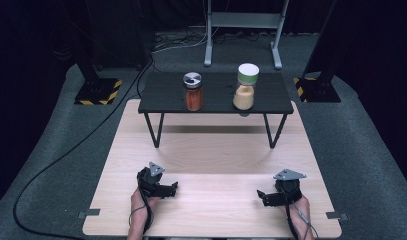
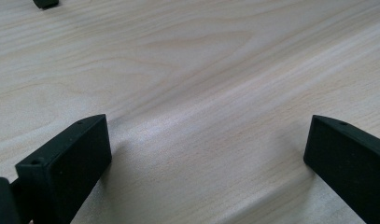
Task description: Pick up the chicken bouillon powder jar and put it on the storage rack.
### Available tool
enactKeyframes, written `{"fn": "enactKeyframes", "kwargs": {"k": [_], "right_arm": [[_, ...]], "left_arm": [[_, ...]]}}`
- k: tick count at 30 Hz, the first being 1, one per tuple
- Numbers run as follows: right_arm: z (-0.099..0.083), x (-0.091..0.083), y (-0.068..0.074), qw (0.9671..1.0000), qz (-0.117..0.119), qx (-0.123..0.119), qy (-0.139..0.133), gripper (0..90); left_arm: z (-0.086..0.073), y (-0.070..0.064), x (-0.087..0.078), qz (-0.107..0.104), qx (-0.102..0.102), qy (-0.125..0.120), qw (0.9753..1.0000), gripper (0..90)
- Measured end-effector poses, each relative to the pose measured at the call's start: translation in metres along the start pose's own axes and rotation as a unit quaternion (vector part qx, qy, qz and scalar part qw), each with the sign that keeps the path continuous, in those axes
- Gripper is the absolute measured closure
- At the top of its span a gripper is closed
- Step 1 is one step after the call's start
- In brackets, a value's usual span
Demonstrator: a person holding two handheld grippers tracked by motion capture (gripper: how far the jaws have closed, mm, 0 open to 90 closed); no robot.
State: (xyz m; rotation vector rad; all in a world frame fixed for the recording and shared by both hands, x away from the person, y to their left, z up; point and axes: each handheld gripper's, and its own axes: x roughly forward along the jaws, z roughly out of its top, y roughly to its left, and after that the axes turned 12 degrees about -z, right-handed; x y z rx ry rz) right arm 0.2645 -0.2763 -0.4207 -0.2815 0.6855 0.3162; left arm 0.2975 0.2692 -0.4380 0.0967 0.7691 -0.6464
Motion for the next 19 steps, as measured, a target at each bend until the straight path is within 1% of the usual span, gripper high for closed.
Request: {"fn": "enactKeyframes", "kwargs": {"k": [1, 2, 3, 4, 6, 8, 9, 11, 14, 15, 19], "right_arm": [[-0.004, 0.0, 0.0, 1.0, 0.002, 0.001, -0.005, 0.0], [-0.004, 0.0, 0.0, 1.0, 0.002, 0.001, -0.005, 0.0], [-0.009, -0.001, 0.002, 0.9999, -0.003, 0.004, -0.009, 0.0], [-0.012, -0.001, 0.003, 0.9999, -0.005, 0.003, -0.013, 0.0], [-0.017, -0.002, 0.003, 0.9998, -0.007, 0.008, -0.02, 0.0], [-0.019, -0.002, 0.001, 0.9997, -0.004, 0.01, -0.02, 0.0], [-0.022, -0.001, 0.001, 0.9997, -0.011, 0.015, -0.018, 0.0], [-0.025, -0.001, 0.0, 0.9996, -0.012, 0.018, -0.02, 0.0], [-0.028, -0.003, -0.001, 0.9993, -0.011, 0.021, -0.028, 0.0], [-0.028, -0.002, -0.003, 0.9995, -0.003, 0.021, -0.024, 0.0], [-0.03, -0.002, -0.004, 0.9994, 0.006, 0.021, -0.028, 0.0]], "left_arm": [[0.0, 0.0, 0.0, 0.0, 0.0, 0.0, 1.0, 0.3], [0.0, 0.0, 0.0, 0.0, 0.0, 0.0, 1.0, 0.3], [0.0, 0.0, 0.0, 0.0, 0.0, 0.0, 1.0, 0.3], [0.0, 0.0, 0.0, 0.0, 0.0, 0.0, 1.0, 0.3], [0.0, 0.0, 0.0, 0.0, 0.0, 0.0, 1.0, 0.3], [0.0, 0.0, 0.0, 0.0, 0.0, 0.0, 1.0, 0.3], [0.0, 0.0, 0.0, 0.0, 0.0, 0.001, 1.0, 0.3], [0.0, 0.0, 0.0, 0.0, 0.0, 0.0, 1.0, 0.3], [0.0, 0.0, 0.0, 0.0, 0.0, 0.0, 1.0, 0.3], [0.0, 0.0, 0.0, 0.0, 0.0, 0.0, 1.0, 0.3], [0.0, 0.0, 0.0, 0.0, -0.001, -0.001, 1.0, 0.3]]}}
